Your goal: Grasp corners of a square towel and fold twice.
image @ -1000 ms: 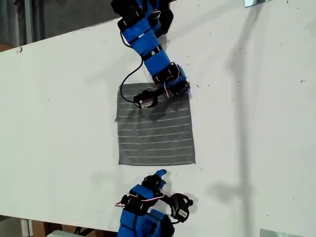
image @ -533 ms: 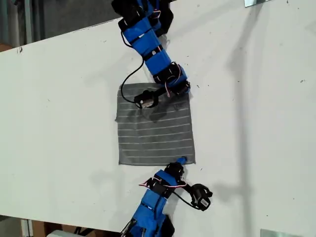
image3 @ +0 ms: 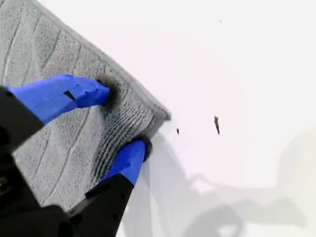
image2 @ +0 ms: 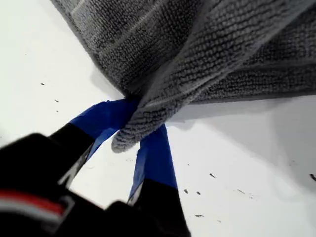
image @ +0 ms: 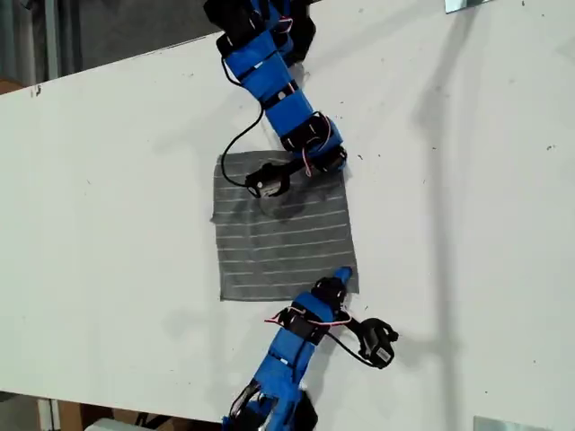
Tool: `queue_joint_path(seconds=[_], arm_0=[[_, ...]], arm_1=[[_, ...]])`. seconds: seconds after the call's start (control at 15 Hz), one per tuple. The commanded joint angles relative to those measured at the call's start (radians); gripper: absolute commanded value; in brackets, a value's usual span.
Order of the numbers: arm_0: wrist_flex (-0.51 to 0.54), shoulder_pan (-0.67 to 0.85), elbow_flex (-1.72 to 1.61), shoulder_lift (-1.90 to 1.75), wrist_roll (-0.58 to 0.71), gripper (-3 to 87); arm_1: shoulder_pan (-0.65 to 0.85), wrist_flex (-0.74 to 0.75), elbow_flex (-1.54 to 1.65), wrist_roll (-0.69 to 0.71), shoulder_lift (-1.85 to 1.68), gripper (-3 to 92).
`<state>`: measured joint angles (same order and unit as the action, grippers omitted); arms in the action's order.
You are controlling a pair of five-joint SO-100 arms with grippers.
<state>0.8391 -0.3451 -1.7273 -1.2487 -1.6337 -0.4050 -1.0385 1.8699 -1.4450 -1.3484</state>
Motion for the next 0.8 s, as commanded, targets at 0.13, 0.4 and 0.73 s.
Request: queue_joint_path(seconds=[0.13,0.4,0.73], arm_0=[[0.032,-0.038,0.155,0.114,-0.061,0.0],[0.35,-0.067,0.469,0.106,0.005,0.0],[0.472,-0.066,0.673,-0.008,0.186,0.0]], arm_1=[[-0.035,-0.003,-0.028,-0.011,-0.005,-0.1],[-0.054,-0.213,-0.247,-0.006,-0.011,-0.1],[-0.02,-0.364,-0.408,0.057,-0.152,-0.1]])
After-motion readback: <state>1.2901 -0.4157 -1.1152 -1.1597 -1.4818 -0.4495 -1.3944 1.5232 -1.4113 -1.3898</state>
